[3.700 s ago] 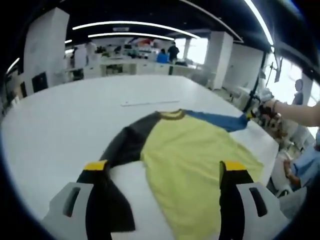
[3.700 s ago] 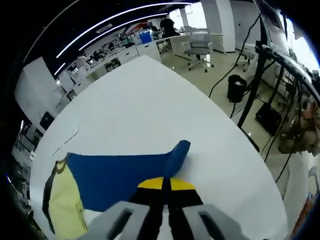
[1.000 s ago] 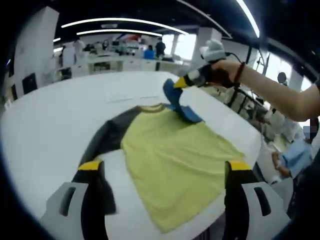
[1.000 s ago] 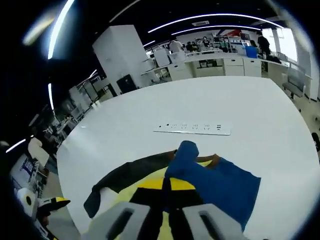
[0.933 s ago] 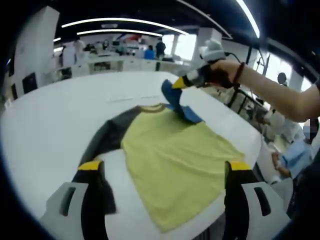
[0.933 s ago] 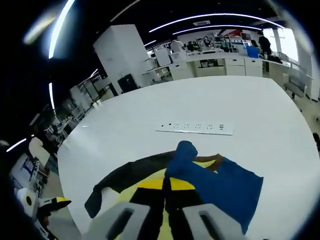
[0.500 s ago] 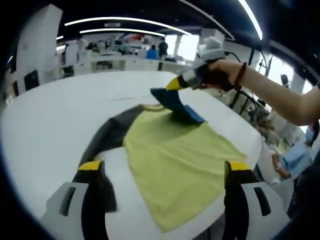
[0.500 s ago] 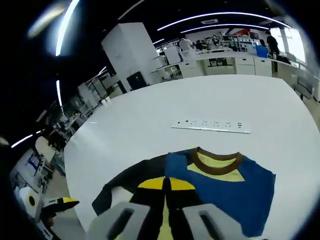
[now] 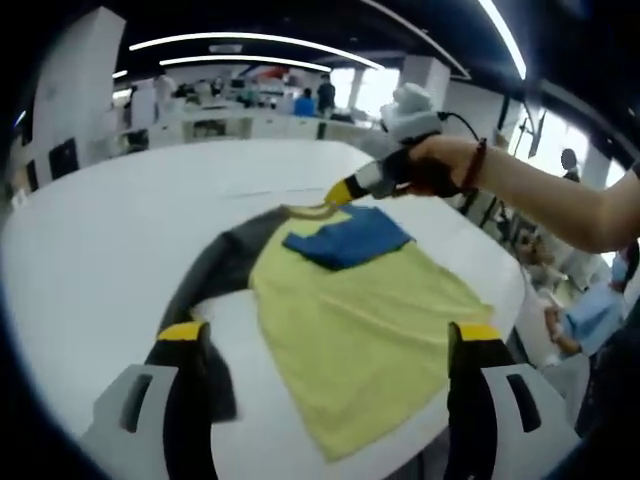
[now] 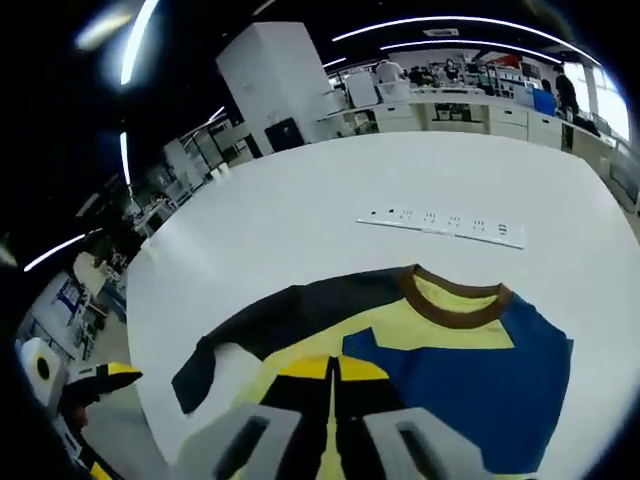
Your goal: Fold the garment on the visible template until the final outline fits inside the template.
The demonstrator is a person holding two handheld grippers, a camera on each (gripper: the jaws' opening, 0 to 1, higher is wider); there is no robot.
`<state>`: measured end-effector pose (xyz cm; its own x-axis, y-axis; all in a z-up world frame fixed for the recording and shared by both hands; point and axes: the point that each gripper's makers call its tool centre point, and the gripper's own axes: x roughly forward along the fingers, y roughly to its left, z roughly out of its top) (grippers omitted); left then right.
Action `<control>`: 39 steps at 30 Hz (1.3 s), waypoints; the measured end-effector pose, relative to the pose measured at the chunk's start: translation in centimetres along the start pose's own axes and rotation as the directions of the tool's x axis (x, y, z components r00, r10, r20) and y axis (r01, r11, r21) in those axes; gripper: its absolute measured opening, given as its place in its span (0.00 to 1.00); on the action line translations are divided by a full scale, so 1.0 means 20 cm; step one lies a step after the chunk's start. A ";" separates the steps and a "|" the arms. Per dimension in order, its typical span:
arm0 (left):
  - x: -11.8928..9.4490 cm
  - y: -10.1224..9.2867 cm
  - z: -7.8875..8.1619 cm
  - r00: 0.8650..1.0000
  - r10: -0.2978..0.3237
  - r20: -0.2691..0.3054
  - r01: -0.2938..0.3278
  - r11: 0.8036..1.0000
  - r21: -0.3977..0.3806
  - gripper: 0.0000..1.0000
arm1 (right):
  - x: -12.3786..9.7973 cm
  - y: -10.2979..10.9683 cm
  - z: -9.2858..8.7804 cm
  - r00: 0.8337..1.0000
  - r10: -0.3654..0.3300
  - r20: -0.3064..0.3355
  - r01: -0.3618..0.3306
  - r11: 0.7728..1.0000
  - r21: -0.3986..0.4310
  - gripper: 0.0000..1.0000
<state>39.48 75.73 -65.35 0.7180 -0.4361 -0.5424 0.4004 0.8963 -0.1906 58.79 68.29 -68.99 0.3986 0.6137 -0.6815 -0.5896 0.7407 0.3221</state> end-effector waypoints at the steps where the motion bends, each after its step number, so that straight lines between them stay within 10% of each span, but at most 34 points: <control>1: 0.00 0.00 0.00 1.000 0.001 0.000 -0.001 1.000 -0.003 0.94 | 0.00 -0.01 -0.01 1.000 -0.005 -0.007 0.005 1.000 0.002 0.00; 15: 0.01 0.00 0.03 0.999 -0.004 0.042 0.003 1.000 0.018 0.95 | 0.15 -0.23 -0.24 0.993 -0.094 -0.077 0.101 0.991 0.090 0.07; 39: 0.07 0.07 -0.05 1.000 0.000 -0.015 0.000 1.000 -0.006 0.91 | 0.19 -0.20 -0.32 0.986 -0.146 -0.081 0.152 0.986 0.073 0.06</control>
<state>40.47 76.48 -67.11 0.7098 -0.4346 -0.5543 0.3964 0.8970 -0.1957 58.21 65.88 -77.04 0.4222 0.4744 -0.7725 -0.4689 0.8436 0.2618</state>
